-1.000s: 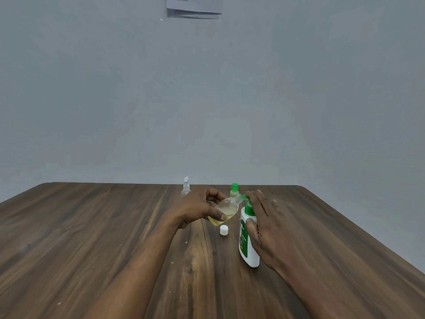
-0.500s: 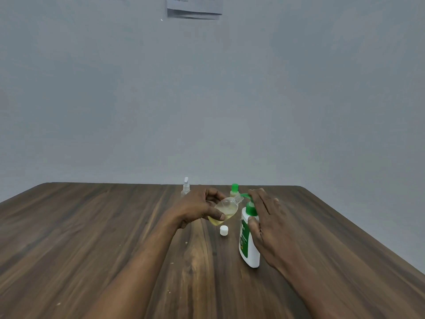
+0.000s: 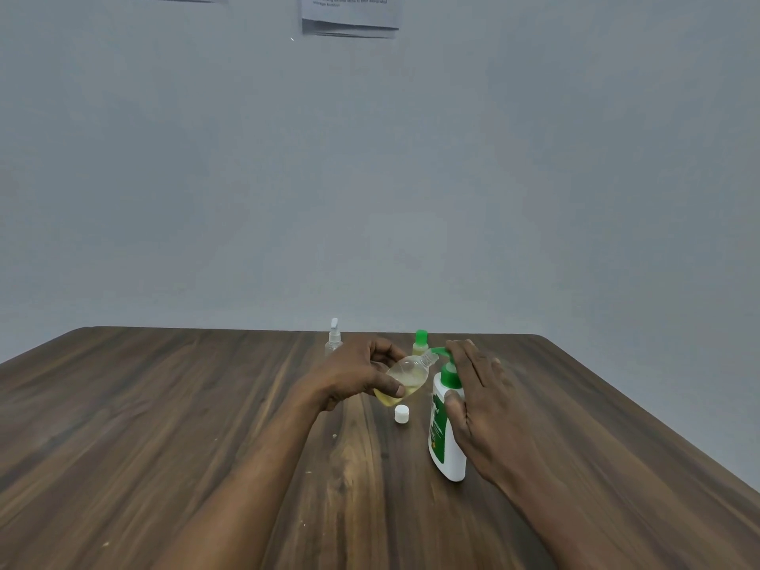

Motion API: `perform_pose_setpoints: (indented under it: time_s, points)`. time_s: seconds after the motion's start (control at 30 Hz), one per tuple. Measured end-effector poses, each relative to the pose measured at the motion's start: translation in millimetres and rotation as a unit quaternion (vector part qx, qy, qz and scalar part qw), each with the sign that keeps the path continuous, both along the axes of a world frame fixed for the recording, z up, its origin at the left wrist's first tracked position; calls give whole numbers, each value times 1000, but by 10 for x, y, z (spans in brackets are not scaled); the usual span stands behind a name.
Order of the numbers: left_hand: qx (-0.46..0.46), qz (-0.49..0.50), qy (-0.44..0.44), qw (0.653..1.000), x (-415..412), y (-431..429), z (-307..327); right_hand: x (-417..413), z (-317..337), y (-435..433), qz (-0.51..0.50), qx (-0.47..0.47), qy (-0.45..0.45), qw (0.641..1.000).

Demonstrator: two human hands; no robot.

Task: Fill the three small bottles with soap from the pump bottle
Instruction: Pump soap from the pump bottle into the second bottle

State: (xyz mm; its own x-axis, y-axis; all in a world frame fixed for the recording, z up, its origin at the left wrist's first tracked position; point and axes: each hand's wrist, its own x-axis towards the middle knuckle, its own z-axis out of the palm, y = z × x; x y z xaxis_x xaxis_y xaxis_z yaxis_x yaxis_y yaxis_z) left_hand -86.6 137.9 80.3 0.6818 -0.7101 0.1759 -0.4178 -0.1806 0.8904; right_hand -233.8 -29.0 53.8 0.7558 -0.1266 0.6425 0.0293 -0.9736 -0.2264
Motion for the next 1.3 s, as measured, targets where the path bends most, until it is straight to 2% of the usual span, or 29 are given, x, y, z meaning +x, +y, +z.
perform_pose_setpoints:
  time_s: [0.37,1.3]
  points:
    - [7,5,-1,1000,-27,-1,13,0,-18,17,12,10,-22,1000]
    - [3,1,-6,1000,-32,3,10,-58,58,44,-1,7,10,1000]
